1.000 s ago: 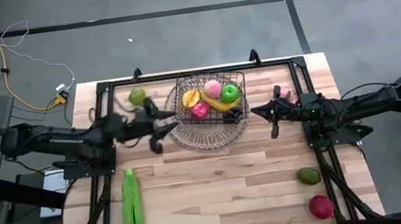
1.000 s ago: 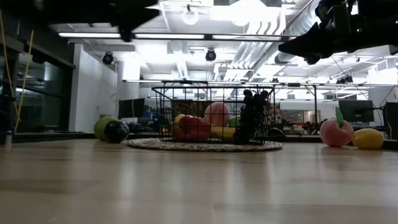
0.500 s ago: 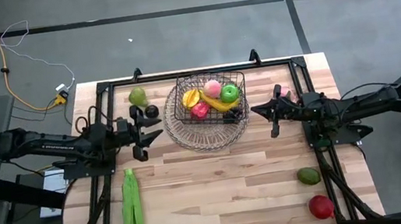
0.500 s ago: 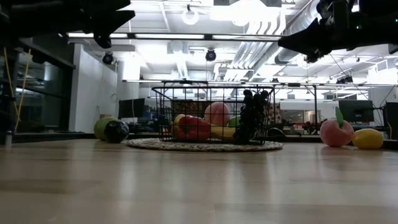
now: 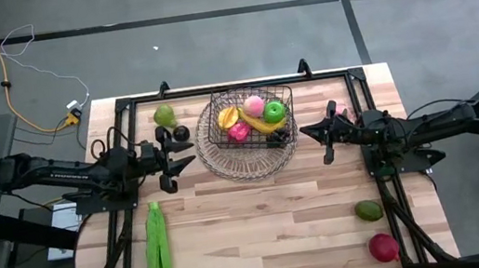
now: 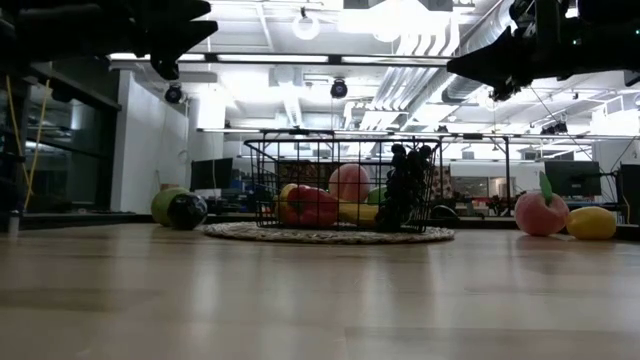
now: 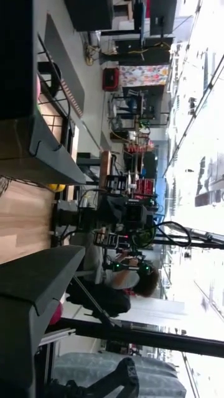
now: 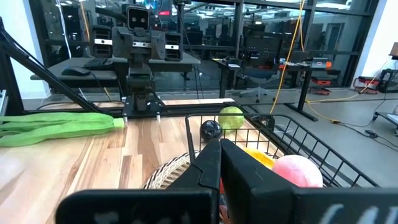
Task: Build produce basket
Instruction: Put the lemon into the wire basket
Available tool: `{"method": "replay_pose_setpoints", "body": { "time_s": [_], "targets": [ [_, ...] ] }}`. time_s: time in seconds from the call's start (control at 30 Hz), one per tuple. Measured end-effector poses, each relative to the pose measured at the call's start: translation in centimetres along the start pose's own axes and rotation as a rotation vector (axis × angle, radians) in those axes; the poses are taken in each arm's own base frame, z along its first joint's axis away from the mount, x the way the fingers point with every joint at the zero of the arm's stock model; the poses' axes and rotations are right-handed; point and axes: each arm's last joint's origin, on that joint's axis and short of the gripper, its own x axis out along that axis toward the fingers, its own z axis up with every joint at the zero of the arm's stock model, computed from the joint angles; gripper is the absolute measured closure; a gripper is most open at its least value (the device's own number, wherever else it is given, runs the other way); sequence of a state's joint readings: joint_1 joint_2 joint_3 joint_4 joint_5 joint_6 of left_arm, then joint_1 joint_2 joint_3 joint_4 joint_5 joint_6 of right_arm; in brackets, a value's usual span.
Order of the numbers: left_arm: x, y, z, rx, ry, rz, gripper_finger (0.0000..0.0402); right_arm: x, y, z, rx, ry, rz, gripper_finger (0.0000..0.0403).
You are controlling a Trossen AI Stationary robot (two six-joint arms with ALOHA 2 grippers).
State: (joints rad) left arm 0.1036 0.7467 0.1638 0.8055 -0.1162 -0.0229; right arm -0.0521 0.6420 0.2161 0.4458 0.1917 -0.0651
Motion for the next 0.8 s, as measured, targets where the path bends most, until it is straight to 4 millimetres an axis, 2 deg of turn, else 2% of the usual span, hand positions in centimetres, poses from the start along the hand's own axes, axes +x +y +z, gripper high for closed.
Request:
{"method": "replay_pose_setpoints", "body": {
  "time_s": [0.17,0.27,0.43,0.53,0.63,0.7,0.8],
  "targets": [
    [0.0,0.0,0.0,0.019,0.0,0.001,0.0243,0.0,0.0,0.0,0.017,0.0,-0.003,0.0402],
    [0.0,0.0,0.0,0.018,-0.001,0.009,0.0243,0.0,-0.1,0.2,0.09,-0.023,-0.048,0.0392],
    [0.0,0.0,0.0,0.018,-0.005,0.009,0.0243,0.2,-0.2,1.1,0.15,-0.012,-0.055,0.0325],
    [0.0,0.0,0.0,0.018,-0.004,0.009,0.0243,0.4,-0.4,3.0,0.157,0.121,-0.11,0.0263],
    [0.0,0.0,0.0,0.018,-0.004,0.009,0.0243,0.1,-0.8,5.1,0.157,0.325,-0.21,0.0205],
    [0.0,0.0,0.0,0.018,-0.004,0.009,0.0243,-0.4,-1.3,6.6,0.177,0.452,-0.311,0.0178],
    [0.0,0.0,0.0,0.018,-0.004,0.011,0.0243,-1.6,-1.8,7.9,0.25,0.647,-0.481,0.016]
  ]
}}
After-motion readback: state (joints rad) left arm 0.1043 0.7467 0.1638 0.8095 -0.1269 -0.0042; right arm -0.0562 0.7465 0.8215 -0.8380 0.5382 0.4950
